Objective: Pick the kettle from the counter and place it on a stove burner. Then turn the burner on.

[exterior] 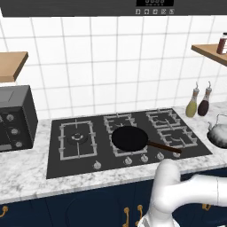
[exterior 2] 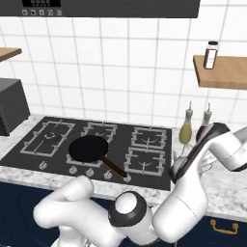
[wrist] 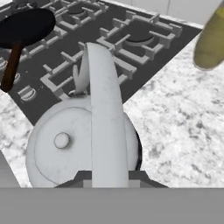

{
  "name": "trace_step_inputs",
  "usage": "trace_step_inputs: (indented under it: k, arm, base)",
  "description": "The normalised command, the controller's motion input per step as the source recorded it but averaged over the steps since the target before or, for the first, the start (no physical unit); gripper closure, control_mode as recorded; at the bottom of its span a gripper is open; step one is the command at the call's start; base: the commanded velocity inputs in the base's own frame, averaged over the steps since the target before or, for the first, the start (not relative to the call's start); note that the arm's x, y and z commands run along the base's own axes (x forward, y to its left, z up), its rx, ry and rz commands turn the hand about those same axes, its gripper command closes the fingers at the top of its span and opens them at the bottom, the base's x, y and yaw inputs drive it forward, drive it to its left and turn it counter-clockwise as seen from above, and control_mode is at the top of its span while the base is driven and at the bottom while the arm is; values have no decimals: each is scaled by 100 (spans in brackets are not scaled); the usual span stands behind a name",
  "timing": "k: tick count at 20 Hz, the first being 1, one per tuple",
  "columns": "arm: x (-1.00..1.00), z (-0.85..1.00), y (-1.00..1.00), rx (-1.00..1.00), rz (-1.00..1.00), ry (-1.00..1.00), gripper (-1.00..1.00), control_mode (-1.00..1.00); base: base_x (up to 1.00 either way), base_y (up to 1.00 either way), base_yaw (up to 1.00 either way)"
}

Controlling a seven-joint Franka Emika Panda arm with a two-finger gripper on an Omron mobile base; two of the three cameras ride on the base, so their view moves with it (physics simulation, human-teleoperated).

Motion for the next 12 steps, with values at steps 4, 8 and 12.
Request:
trace_step_inputs:
  k: [4, 8, 12]
  arm:
    - [-2, 64, 64, -5, 0, -8, 100, -100]
    - [0, 48, 72, -5, 0, 0, 100, -100]
    - [0, 43, 66, -4, 0, 0, 100, -100]
  base:
    - [0, 0, 0]
    - [0, 0, 0]
    - [0, 0, 0]
